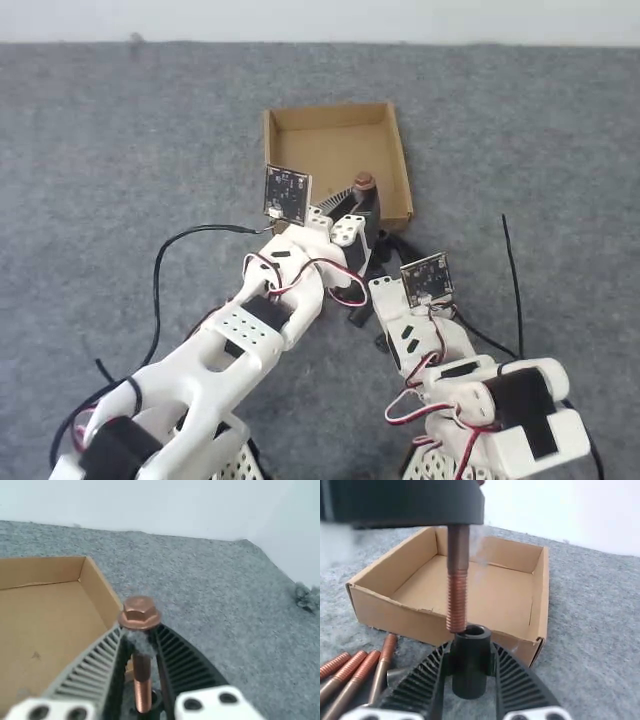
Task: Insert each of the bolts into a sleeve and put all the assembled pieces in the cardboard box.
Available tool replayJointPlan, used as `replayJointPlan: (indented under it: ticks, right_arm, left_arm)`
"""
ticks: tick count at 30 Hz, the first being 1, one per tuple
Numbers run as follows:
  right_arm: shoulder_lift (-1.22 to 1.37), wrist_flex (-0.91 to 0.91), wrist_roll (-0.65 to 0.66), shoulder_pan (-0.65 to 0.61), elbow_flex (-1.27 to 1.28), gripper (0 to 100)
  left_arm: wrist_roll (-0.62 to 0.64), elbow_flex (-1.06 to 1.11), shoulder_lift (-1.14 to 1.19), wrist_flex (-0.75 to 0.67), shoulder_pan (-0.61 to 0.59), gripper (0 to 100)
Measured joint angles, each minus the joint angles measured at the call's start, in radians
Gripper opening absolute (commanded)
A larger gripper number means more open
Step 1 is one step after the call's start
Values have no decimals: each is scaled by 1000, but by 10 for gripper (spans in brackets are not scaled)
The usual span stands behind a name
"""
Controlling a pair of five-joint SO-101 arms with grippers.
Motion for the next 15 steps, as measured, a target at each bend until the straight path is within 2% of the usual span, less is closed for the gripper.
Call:
replayJointPlan:
  ticks: [5,15]
  right_arm:
    - [0,0,66,5,0,6]
    - [-2,21,78,0,0,6]
  left_arm:
    - [0,0,0,-5,12,12]
    - [-51,2,0,-2,18,12]
